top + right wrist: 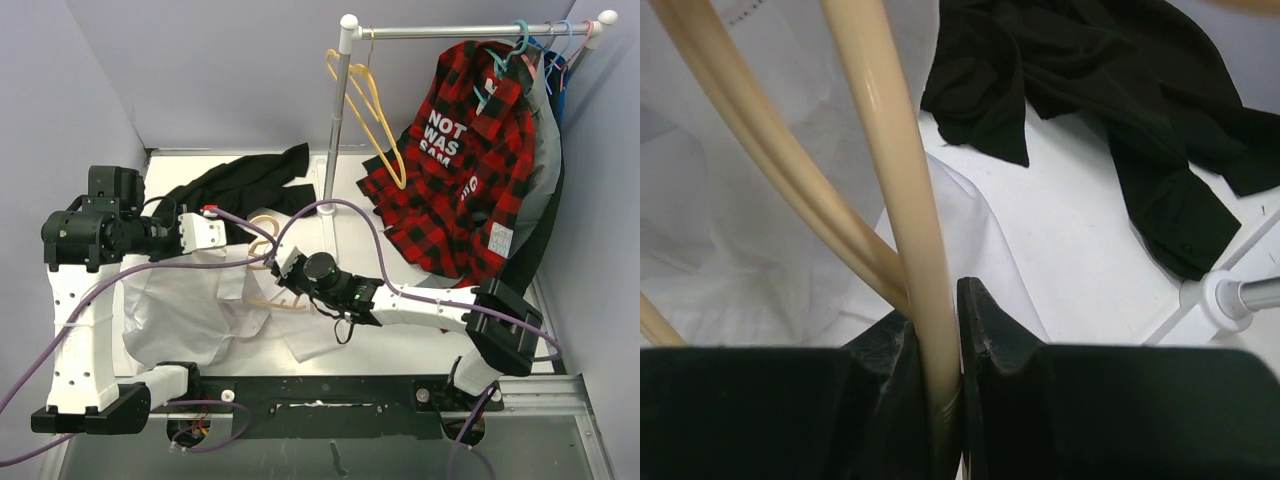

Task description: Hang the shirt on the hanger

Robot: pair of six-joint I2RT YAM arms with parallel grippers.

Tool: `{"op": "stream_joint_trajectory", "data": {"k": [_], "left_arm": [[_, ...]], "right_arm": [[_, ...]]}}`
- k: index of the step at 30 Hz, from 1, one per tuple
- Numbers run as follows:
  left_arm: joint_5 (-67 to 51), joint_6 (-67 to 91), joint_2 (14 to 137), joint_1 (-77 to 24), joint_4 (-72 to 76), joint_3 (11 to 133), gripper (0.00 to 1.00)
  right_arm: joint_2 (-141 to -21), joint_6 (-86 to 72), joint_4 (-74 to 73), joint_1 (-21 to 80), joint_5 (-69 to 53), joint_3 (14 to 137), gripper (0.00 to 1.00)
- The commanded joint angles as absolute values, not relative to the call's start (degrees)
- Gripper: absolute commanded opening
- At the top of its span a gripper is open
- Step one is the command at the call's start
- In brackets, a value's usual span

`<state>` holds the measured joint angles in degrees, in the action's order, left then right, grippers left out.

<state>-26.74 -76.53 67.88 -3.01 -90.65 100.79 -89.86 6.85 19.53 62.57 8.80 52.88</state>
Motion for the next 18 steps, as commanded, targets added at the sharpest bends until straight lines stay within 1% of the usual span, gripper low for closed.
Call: {"op": "stream_joint_trajectory", "data": {"k": [1, 5, 9, 14, 15, 16, 18], "left_arm": [[-29.24, -76.2, 67.1, -3.35, -89.08, 99.76, 0.0], [-29.53, -74.0, 67.19, -5.41, -89.37, 99.62, 0.0], [-27.9, -71.08, 66.45, -9.76, -90.16, 99.51, 0.0], [-20.85, -70.01, 65.45, -13.95, -91.97, 95.91, 0.0], [-19.06, -70.04, 65.51, -14.13, -91.94, 94.83, 0.06], [-17.75, -69.85, 65.79, -14.21, -91.93, 94.14, 0.17], [-15.59, -68.83, 67.35, -14.24, -93.24, 94.71, 0.35]], "right_arm": [[-91.68, 7.23, 28.16, 64.79, 7.41, 59.32, 0.0], [-94.93, 7.79, 28.63, 65.19, 9.89, 61.87, 0.0], [-96.85, 8.29, 29.75, 65.21, 12.85, 63.62, 0.0], [-95.65, 8.65, 31.5, 64.87, 14.84, 62.09, 0.0], [-95.36, 8.63, 31.53, 64.8, 14.93, 61.75, 0.0], [-95.1, 8.64, 31.41, 64.8, 15.12, 61.4, 0.0], [-94.61, 8.69, 31.4, 64.86, 15.78, 60.4, 0.0]]}}
